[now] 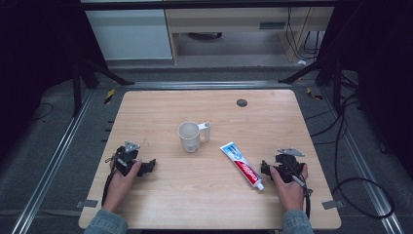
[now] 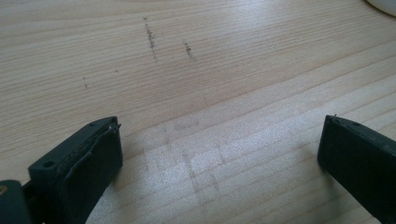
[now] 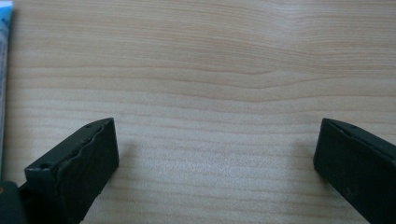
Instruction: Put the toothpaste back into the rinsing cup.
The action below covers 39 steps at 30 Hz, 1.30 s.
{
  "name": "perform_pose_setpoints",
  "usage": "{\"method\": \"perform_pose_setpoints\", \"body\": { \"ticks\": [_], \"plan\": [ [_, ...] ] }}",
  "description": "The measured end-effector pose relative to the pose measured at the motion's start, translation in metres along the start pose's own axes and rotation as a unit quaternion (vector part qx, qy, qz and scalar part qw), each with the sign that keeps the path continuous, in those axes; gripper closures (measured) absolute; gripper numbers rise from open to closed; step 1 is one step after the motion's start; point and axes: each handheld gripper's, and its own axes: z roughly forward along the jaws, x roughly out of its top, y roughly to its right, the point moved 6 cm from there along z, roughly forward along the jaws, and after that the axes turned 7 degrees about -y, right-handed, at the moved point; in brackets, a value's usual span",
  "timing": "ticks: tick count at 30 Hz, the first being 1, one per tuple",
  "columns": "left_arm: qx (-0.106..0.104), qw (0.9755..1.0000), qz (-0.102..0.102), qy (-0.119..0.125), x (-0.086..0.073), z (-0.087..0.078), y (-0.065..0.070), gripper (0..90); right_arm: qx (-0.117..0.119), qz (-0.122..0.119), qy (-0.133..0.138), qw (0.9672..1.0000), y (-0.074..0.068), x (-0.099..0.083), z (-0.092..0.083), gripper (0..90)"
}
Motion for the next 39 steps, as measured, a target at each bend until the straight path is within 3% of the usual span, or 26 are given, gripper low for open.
{"method": "perform_pose_setpoints", "body": {
  "ticks": [7,8,17,21,22,27,39],
  "plan": [
    [0.0,1.0,0.0,0.0,0.0,0.0,0.0,0.0,0.022,-0.022,-0.015,0.9994,0.003,0.0,-0.002,0.7],
    [0.0,1.0,0.0,0.0,0.0,0.0,0.0,0.0,0.024,-0.034,-0.025,0.9988,0.004,0.0,-0.003,3.2],
    [0.0,1.0,0.0,0.0,0.0,0.0,0.0,0.0,0.048,-0.025,-0.041,0.9977,0.011,0.001,-0.017,14.2],
    [0.0,1.0,0.0,0.0,0.0,0.0,0.0,0.0,0.05,-0.048,-0.041,0.9967,0.007,0.004,-0.029,14.2],
    [-0.001,1.0,0.0,0.0,0.001,0.001,0.0,0.0,0.053,-0.056,-0.042,0.9961,0.004,0.009,-0.039,14.2],
    [0.0,1.0,0.0,0.0,0.002,0.002,0.0,0.0,0.065,-0.081,-0.045,0.9936,-0.006,0.019,-0.056,14.7],
    [-0.001,1.0,0.0,0.0,0.004,0.003,0.001,0.0,0.079,-0.132,-0.066,0.986,-0.036,0.046,-0.079,17.6]
  ]
}}
